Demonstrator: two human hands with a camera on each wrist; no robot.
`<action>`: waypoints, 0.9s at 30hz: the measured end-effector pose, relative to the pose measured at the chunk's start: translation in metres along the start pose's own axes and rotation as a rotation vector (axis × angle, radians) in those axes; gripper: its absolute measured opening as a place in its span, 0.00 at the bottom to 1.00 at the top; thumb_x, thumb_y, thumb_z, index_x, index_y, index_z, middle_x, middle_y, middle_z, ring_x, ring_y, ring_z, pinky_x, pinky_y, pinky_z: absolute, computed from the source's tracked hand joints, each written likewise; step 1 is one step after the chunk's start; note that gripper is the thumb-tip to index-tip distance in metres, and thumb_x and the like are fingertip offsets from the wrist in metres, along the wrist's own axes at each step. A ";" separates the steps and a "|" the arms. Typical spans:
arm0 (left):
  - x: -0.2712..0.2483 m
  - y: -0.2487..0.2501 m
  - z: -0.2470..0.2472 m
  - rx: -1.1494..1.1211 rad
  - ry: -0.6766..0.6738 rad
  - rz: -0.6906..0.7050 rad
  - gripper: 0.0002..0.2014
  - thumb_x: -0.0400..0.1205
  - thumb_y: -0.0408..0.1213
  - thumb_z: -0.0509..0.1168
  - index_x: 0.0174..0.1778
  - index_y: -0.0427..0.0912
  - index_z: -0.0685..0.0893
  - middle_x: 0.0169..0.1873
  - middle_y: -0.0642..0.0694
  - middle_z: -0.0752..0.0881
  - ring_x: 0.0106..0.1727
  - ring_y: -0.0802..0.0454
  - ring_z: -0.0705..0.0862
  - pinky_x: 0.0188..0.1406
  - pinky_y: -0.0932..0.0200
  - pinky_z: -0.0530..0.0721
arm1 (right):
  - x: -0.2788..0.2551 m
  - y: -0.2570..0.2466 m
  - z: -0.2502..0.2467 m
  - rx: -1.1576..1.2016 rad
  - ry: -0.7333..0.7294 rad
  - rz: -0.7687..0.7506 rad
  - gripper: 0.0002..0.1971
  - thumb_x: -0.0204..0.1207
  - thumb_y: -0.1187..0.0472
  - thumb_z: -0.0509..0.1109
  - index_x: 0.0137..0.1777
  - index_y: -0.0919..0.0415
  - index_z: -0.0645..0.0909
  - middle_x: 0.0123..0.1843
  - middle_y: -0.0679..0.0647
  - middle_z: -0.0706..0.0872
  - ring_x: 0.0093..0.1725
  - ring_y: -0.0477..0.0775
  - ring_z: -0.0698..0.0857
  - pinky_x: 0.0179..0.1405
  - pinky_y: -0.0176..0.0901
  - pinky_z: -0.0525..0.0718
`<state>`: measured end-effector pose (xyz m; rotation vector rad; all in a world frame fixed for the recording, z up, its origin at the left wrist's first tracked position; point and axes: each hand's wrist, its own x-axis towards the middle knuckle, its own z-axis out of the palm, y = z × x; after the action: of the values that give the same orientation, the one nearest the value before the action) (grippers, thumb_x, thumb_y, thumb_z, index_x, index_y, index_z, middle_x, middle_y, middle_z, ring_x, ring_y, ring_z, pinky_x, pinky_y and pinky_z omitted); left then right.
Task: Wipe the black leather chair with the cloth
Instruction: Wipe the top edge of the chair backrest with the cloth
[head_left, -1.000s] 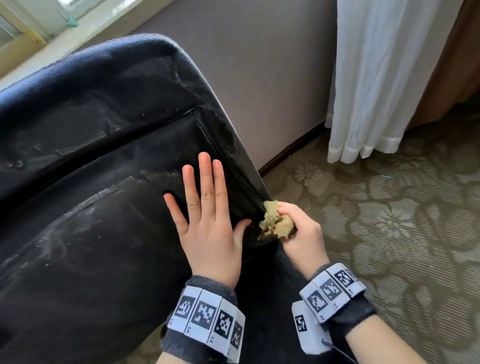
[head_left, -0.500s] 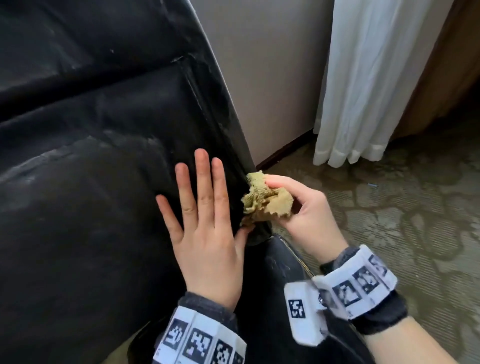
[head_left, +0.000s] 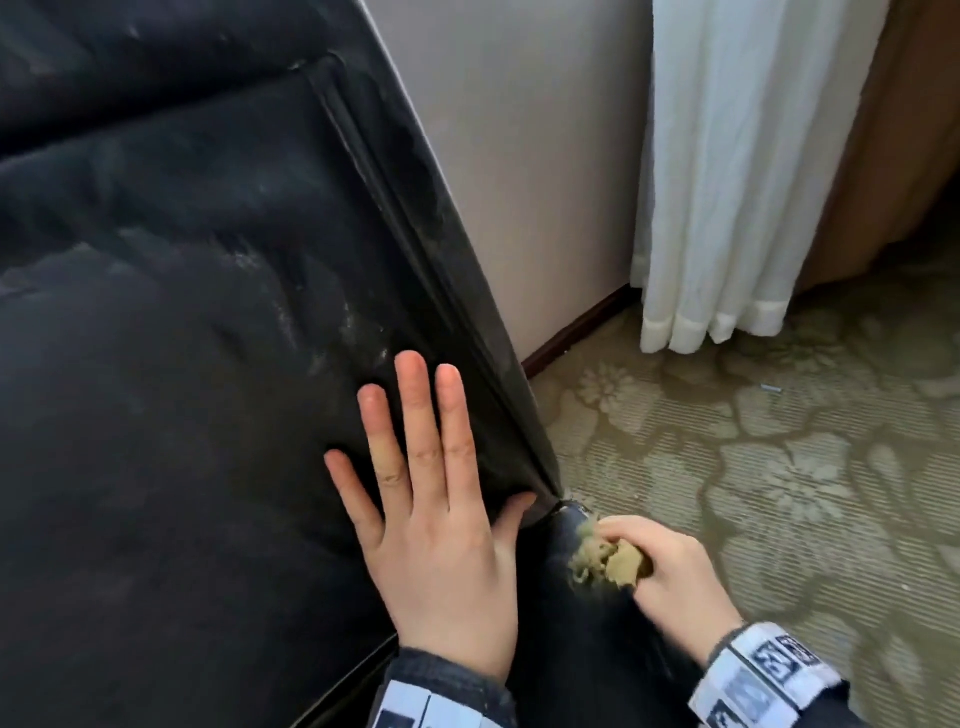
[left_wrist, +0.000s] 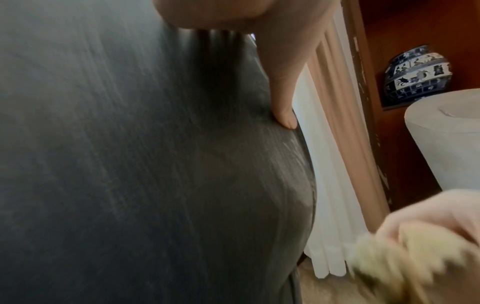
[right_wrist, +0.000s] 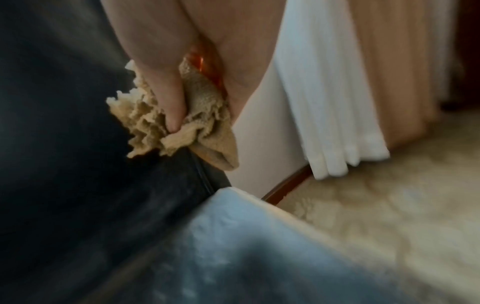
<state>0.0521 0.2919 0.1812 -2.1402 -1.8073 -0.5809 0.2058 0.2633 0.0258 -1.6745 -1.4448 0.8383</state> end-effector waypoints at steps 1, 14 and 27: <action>0.001 0.000 0.001 0.005 0.003 -0.002 0.66 0.58 0.53 0.79 0.80 0.47 0.36 0.79 0.55 0.30 0.81 0.51 0.32 0.78 0.46 0.31 | 0.001 0.000 -0.003 0.060 0.066 0.081 0.26 0.58 0.83 0.69 0.46 0.52 0.87 0.44 0.44 0.88 0.46 0.40 0.84 0.49 0.07 0.69; 0.000 0.007 0.003 0.016 0.012 -0.049 0.65 0.61 0.49 0.80 0.80 0.47 0.35 0.79 0.54 0.30 0.81 0.50 0.32 0.78 0.45 0.32 | 0.030 -0.063 -0.006 0.874 0.002 0.463 0.18 0.71 0.81 0.62 0.40 0.59 0.85 0.46 0.64 0.86 0.49 0.59 0.83 0.55 0.52 0.80; 0.001 0.010 0.003 0.025 0.008 -0.037 0.66 0.59 0.50 0.80 0.80 0.47 0.36 0.79 0.54 0.31 0.81 0.51 0.33 0.78 0.43 0.35 | 0.073 -0.074 -0.026 0.166 -0.212 0.303 0.07 0.77 0.63 0.65 0.47 0.63 0.84 0.44 0.54 0.85 0.47 0.52 0.82 0.51 0.42 0.77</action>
<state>0.0619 0.2923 0.1789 -2.0893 -1.8438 -0.5719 0.2018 0.3382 0.1028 -1.7413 -1.2325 1.3014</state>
